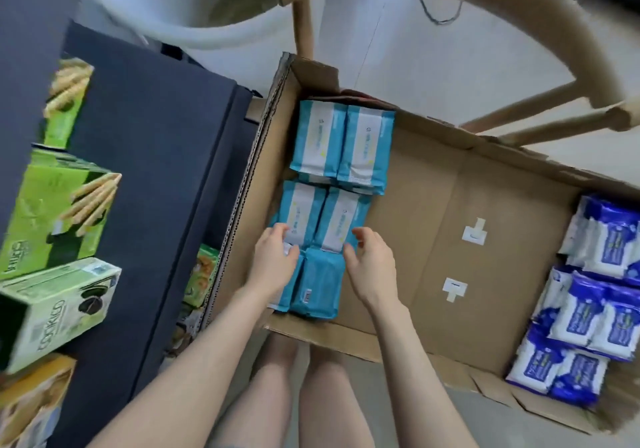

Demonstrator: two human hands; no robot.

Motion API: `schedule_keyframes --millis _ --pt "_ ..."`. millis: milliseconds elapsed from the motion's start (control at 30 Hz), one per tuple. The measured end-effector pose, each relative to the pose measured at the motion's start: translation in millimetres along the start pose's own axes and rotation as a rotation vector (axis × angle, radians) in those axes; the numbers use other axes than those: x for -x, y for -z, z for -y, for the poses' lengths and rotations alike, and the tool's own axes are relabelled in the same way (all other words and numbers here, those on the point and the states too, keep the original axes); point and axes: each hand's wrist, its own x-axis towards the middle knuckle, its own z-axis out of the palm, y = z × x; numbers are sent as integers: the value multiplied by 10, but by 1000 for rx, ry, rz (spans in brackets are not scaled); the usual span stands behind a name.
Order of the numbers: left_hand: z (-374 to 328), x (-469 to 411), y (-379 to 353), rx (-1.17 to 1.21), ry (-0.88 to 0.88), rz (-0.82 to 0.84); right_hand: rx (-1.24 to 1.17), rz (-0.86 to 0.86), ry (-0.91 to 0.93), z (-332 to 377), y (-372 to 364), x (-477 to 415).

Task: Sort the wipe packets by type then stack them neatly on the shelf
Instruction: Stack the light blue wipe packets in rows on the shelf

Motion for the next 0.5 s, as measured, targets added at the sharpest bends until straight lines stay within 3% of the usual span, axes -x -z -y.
schedule_keyframes --millis 267,500 --pt "169 -511 -465 -92 120 -300 -225 -94 -191 -332 -415 -602" --pt "185 -556 -529 -106 95 -379 -417 -127 -316 -338 -502 -682"
